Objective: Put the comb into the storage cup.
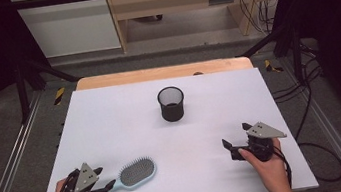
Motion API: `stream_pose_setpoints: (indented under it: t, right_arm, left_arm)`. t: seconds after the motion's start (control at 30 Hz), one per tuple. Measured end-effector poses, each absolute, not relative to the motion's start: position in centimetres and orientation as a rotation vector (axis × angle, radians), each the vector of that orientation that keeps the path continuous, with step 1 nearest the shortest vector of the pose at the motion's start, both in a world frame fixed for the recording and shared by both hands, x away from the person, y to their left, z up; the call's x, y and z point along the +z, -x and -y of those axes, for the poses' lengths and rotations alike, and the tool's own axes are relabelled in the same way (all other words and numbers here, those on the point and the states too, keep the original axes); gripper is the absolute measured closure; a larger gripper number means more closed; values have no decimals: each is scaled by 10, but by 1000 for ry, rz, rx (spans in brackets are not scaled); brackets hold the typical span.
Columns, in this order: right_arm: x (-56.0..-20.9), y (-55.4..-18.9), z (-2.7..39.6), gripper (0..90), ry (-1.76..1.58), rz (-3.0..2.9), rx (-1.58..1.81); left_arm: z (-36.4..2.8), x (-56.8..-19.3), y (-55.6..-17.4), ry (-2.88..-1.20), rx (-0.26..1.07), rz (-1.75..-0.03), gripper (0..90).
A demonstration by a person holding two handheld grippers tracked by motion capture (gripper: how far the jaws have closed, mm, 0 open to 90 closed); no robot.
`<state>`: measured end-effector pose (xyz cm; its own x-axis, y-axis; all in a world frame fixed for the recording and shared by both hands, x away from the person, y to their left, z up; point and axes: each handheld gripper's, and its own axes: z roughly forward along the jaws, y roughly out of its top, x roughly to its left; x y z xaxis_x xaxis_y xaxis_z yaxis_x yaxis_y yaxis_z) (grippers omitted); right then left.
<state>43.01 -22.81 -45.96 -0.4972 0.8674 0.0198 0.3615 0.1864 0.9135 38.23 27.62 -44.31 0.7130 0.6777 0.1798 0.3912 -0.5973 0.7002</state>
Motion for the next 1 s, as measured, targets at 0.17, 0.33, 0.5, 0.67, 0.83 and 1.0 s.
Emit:
stream_pose_setpoints:
  t: [0.17, 0.33, 0.5, 0.67, 0.83, 1.0]
  right_arm:
    - [-459, -430, 229, 68, -1145, -1950, 1288]
    - [-458, -429, 231, 68, -1144, -1944, 1292]
    - [-458, -430, 230, 68, -1143, -1947, 1289]
    - [-458, -429, 230, 68, -1141, -1947, 1291]
    - [-458, -429, 230, 68, -1141, -1949, 1288]
    - [-458, -429, 230, 69, -1138, -1949, 1283]
  left_arm:
    - [-273, -450, -385, -2294, 525, -793, 215]
    - [-271, -455, -388, -2292, 490, -796, 144]
    - [-271, -458, -389, -2291, 474, -795, 131]
    - [-271, -461, -388, -2293, 473, -800, 117]
    - [-270, -463, -388, -2310, 461, -782, 178]
    - [-268, -465, -388, -2330, 439, -751, 289]
